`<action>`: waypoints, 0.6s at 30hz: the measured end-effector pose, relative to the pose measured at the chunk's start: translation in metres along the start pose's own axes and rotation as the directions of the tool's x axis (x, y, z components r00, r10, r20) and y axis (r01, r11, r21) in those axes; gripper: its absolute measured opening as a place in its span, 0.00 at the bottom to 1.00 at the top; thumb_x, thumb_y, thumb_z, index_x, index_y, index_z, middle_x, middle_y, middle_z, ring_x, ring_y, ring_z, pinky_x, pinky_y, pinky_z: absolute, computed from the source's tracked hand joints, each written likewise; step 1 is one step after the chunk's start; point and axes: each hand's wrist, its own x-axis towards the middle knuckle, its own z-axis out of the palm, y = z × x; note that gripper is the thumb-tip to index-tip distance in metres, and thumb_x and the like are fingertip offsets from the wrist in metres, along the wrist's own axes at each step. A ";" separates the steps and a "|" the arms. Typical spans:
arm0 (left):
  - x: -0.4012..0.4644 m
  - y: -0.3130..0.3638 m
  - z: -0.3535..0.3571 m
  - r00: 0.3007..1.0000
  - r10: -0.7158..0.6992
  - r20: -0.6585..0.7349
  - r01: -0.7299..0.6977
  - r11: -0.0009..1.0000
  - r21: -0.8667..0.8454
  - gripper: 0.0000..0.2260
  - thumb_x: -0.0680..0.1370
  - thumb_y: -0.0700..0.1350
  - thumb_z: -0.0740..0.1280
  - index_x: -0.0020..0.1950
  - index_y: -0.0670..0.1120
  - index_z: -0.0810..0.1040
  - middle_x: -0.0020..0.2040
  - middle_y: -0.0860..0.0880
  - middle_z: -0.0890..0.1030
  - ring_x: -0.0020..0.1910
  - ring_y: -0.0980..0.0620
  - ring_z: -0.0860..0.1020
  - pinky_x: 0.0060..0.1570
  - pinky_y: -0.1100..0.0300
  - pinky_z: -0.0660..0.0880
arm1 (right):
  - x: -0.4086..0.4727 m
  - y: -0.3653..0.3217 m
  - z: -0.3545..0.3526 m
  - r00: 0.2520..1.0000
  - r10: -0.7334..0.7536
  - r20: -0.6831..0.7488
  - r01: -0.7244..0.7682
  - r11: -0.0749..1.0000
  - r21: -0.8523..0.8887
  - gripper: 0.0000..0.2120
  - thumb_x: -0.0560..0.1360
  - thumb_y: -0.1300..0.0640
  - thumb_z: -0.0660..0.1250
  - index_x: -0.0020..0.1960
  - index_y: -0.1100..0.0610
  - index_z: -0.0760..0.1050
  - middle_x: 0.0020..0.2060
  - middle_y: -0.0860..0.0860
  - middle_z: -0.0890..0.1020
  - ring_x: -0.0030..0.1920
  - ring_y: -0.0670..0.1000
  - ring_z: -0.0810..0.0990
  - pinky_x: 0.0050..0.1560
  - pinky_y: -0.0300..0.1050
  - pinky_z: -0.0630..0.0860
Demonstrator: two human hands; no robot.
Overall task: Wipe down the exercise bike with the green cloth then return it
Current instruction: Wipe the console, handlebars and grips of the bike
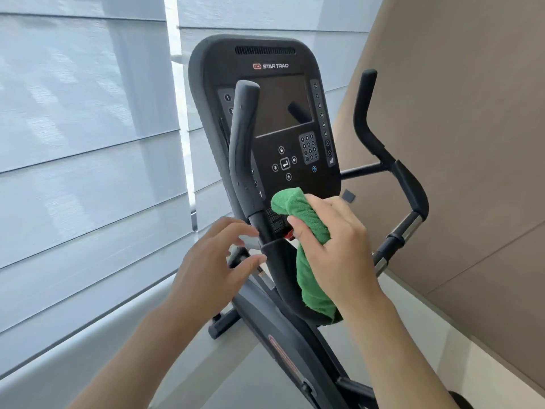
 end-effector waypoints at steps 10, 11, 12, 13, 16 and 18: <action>0.055 0.001 -0.037 0.994 0.031 -0.107 -0.028 0.999 0.035 0.11 0.77 0.52 0.75 0.58 0.56 0.81 0.58 0.61 0.79 0.54 0.57 0.80 0.54 0.58 0.81 | 0.077 -0.013 -0.004 0.989 -0.140 -0.055 0.139 0.990 -0.011 0.17 0.83 0.49 0.70 0.69 0.54 0.80 0.51 0.48 0.80 0.51 0.49 0.80 0.53 0.46 0.80; 0.060 0.000 -0.037 0.993 0.034 -0.117 -0.030 0.999 0.037 0.11 0.77 0.52 0.75 0.59 0.56 0.81 0.58 0.61 0.79 0.54 0.57 0.80 0.54 0.58 0.81 | 0.085 -0.012 -0.005 0.987 -0.149 -0.062 0.149 0.989 0.004 0.17 0.83 0.48 0.69 0.69 0.54 0.80 0.51 0.48 0.79 0.51 0.48 0.80 0.54 0.43 0.79; 0.065 0.000 -0.037 0.992 0.037 -0.123 -0.032 0.999 0.040 0.11 0.78 0.52 0.74 0.59 0.57 0.81 0.58 0.61 0.78 0.55 0.57 0.80 0.54 0.59 0.81 | 0.092 -0.011 -0.006 0.985 -0.157 -0.073 0.159 0.987 0.018 0.16 0.83 0.48 0.69 0.68 0.53 0.80 0.50 0.47 0.80 0.51 0.47 0.80 0.54 0.40 0.78; 0.070 0.000 -0.038 0.991 0.042 -0.129 -0.037 0.998 0.044 0.11 0.78 0.52 0.74 0.59 0.57 0.80 0.58 0.62 0.78 0.55 0.57 0.80 0.54 0.59 0.80 | 0.100 -0.010 -0.008 0.982 -0.169 -0.086 0.171 0.985 0.024 0.16 0.83 0.49 0.69 0.68 0.53 0.80 0.50 0.47 0.80 0.51 0.46 0.80 0.54 0.37 0.78; 0.087 -0.002 -0.039 0.985 0.060 -0.164 -0.051 0.997 0.059 0.11 0.78 0.52 0.74 0.59 0.58 0.80 0.57 0.63 0.78 0.55 0.57 0.80 0.52 0.60 0.80 | 0.127 -0.011 -0.010 0.970 -0.214 -0.118 0.217 0.976 0.014 0.16 0.83 0.50 0.70 0.67 0.54 0.80 0.50 0.49 0.81 0.50 0.47 0.80 0.54 0.30 0.75; 0.100 -0.001 -0.041 0.977 0.056 -0.204 -0.045 0.997 0.058 0.12 0.78 0.52 0.75 0.60 0.58 0.79 0.57 0.62 0.78 0.55 0.58 0.80 0.51 0.62 0.80 | 0.147 -0.017 -0.010 0.956 -0.259 -0.141 0.262 0.965 0.006 0.15 0.83 0.51 0.70 0.67 0.55 0.81 0.49 0.50 0.81 0.49 0.47 0.80 0.54 0.30 0.74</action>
